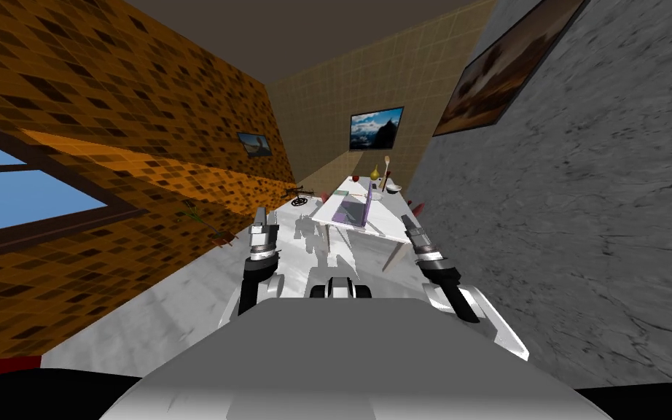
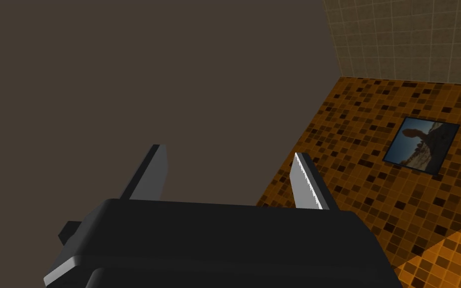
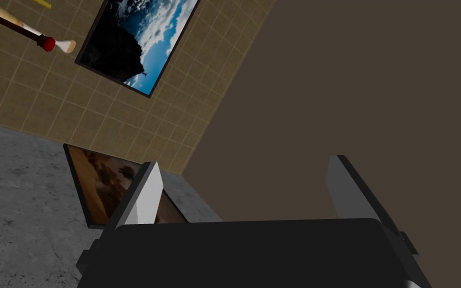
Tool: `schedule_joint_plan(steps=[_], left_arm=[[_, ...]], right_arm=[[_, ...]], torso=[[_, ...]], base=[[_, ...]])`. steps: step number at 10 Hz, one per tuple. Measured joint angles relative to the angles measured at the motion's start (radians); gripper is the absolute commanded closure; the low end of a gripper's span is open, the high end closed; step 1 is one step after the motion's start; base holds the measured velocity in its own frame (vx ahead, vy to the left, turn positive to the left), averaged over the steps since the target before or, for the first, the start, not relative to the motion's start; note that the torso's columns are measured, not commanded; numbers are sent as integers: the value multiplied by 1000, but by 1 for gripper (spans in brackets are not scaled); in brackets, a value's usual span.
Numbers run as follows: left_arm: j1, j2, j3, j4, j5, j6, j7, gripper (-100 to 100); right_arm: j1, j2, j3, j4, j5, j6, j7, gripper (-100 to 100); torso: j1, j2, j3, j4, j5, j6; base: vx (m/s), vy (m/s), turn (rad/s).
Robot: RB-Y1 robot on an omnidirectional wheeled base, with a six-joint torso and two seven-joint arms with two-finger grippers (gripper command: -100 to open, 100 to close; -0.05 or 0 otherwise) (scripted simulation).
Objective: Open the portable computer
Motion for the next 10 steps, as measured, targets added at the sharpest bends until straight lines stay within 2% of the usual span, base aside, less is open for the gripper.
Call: schedule_joint_plan(steps=[3, 7, 10], left_arm=[[0, 0, 0, 0, 0, 0, 0, 0], [0, 0, 0, 0, 0, 0, 0, 0], [0, 0, 0, 0, 0, 0, 0, 0]], right_arm=[[-7, -37, -38, 31, 67, 36, 60, -100], [-17, -115, -92, 68, 158, 99, 136, -100], [-36, -175, -129, 123, 229, 134, 203, -100]], torso=[[-2, 0, 0, 0, -1, 0], [-3, -1, -1, 0, -1, 0], [1, -1, 0, 0, 0, 0]], base=[[94, 182, -76], [130, 165, -70], [118, 199, -72]])
